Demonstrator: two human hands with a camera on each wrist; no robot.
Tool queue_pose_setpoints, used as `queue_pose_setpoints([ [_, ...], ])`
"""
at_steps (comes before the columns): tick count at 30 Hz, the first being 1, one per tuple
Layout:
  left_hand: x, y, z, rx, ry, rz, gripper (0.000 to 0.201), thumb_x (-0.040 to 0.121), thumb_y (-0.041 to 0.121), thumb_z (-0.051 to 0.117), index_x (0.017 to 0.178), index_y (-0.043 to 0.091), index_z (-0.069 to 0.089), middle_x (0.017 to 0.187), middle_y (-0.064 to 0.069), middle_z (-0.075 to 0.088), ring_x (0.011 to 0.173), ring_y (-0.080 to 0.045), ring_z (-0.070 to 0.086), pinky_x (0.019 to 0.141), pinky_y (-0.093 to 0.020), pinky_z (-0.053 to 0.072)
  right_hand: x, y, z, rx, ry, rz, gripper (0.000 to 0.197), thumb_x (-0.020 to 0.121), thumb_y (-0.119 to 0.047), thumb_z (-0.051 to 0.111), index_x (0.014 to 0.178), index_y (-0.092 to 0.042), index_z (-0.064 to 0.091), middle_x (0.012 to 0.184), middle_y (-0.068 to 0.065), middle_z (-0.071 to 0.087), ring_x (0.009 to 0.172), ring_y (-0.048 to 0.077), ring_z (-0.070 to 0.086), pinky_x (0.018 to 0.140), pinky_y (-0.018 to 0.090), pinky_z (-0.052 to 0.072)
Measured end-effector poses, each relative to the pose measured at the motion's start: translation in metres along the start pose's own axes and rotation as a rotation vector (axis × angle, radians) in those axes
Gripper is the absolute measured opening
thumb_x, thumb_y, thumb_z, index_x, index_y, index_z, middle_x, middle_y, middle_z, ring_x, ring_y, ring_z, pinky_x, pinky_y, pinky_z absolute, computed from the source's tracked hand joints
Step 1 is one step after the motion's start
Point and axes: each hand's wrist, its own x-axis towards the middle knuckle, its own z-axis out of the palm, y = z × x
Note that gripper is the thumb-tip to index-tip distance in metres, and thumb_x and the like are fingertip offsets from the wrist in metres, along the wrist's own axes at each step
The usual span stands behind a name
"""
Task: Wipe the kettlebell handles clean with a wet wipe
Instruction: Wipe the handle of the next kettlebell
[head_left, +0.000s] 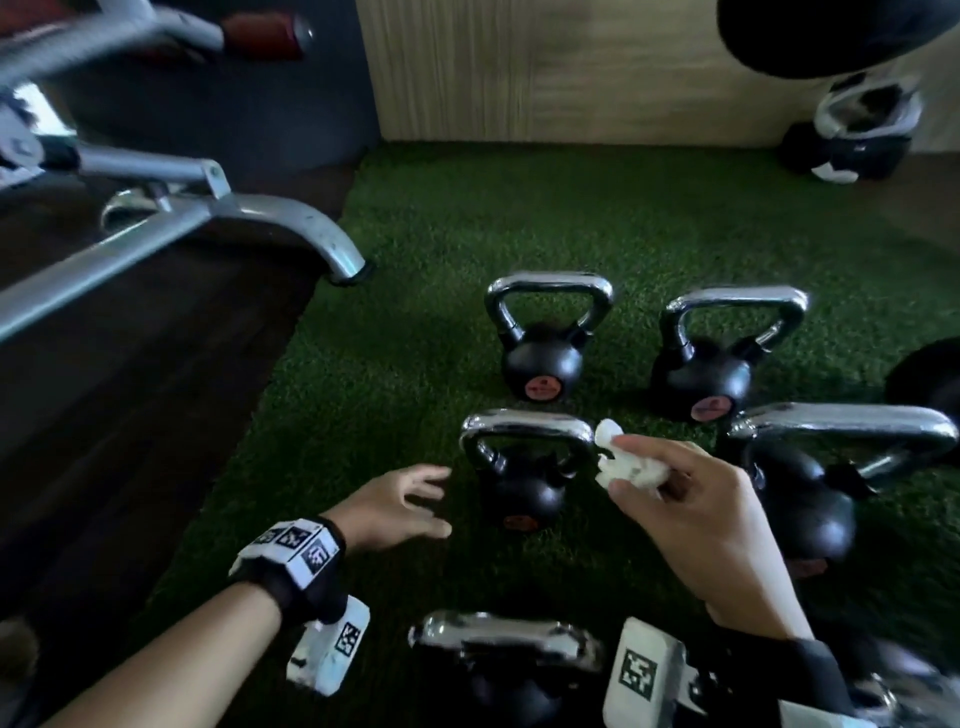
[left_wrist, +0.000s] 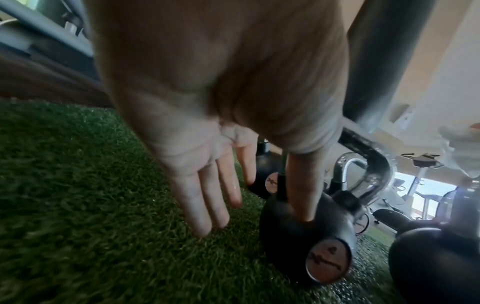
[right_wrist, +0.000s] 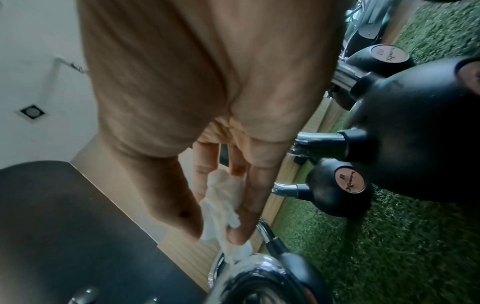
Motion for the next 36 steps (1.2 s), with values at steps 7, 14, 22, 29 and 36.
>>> queue_pose_setpoints([
  [7, 0.049, 0.009, 0.034, -0.051, 0.095, 0.019, 0.068, 0.065, 0.052, 0.094, 0.123, 0.045, 0.059, 0.124, 0.023, 0.066, 0.121, 0.006, 0.057, 0.108, -0.022, 0.043, 0.031, 0.023, -0.001, 0.025, 0.074, 0.091, 0.043, 0.080, -0.004, 0.084, 0.104, -0.039, 0.079, 0.101, -0.014, 0.079, 0.092, 0.010, 0.076, 0.087, 0.040, 0.061],
  [14, 0.061, 0.016, 0.050, -0.136, 0.165, 0.026, 0.080, 0.056, 0.066, 0.093, 0.126, 0.041, 0.063, 0.125, 0.022, 0.069, 0.122, 0.002, 0.061, 0.115, -0.036, 0.043, 0.042, -0.001, 0.002, -0.154, 0.044, 0.101, 0.032, 0.079, -0.017, 0.087, 0.104, -0.036, 0.080, 0.097, -0.023, 0.077, 0.091, -0.002, 0.072, 0.087, 0.037, 0.060],
  [22, 0.070, 0.016, 0.049, -0.063, 0.151, 0.081, 0.086, 0.049, 0.069, 0.093, 0.123, 0.035, 0.066, 0.119, 0.020, 0.071, 0.114, 0.006, 0.063, 0.108, -0.028, 0.048, 0.059, -0.020, 0.015, -0.318, 0.012, -0.083, 0.031, 0.077, -0.011, 0.086, 0.101, -0.030, 0.080, 0.093, -0.018, 0.074, 0.087, 0.002, 0.070, 0.078, 0.014, 0.052],
  [29, 0.075, 0.014, 0.050, -0.069, 0.126, 0.132, 0.078, 0.049, 0.068, 0.092, 0.118, 0.037, 0.070, 0.114, 0.021, 0.073, 0.111, 0.008, 0.064, 0.105, -0.026, 0.049, 0.066, -0.013, 0.048, -0.422, -0.095, -0.216, 0.026, 0.085, -0.006, 0.079, 0.108, -0.021, 0.082, 0.084, -0.005, 0.061, 0.070, 0.009, 0.059, 0.068, 0.015, 0.047],
  [36, 0.078, 0.009, 0.054, -0.061, 0.165, 0.161, 0.081, 0.049, 0.073, 0.089, 0.119, 0.038, 0.069, 0.118, 0.018, 0.072, 0.114, 0.003, 0.064, 0.107, -0.030, 0.049, 0.065, -0.007, 0.047, -0.590, -0.061, -0.178, 0.021, 0.087, 0.004, 0.070, 0.096, -0.011, 0.082, 0.083, -0.001, 0.056, 0.066, 0.010, 0.056, 0.066, 0.016, 0.046],
])
